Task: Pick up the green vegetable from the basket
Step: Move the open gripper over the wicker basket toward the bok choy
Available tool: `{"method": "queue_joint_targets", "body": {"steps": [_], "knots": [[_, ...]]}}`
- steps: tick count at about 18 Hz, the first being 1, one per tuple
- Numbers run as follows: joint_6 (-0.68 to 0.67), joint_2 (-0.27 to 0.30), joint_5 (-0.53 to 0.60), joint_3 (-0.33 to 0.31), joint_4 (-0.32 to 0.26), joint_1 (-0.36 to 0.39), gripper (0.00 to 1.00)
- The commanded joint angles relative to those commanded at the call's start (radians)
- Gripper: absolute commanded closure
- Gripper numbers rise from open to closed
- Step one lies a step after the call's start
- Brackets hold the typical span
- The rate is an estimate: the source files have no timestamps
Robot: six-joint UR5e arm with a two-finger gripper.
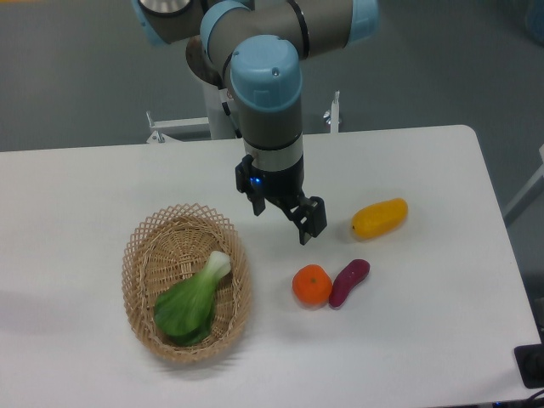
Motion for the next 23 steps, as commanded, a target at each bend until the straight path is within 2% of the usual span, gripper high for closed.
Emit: {"method": "queue_joint_targets", "body": {"steps": [7, 9, 14, 17, 20, 23], "knots": [[-0.003, 0.002, -0.005, -0.009, -0.002, -0.003, 0.0], [-0.011, 0.0, -0.064, -0.02, 0.002, -0.002, 0.0], [-0.216, -0.012, -0.089, -0.032, 0.064, -0.015, 0.0], [-0.229, -0.017, -0.094, -0.037, 0.071, -0.047, 0.0], [-0.271, -0.018, -0.092, -0.072, 0.071, -0.064, 0.0], [-0.282, -0.057, -0.091, -0.103, 0.086, -0.104, 0.0]]}}
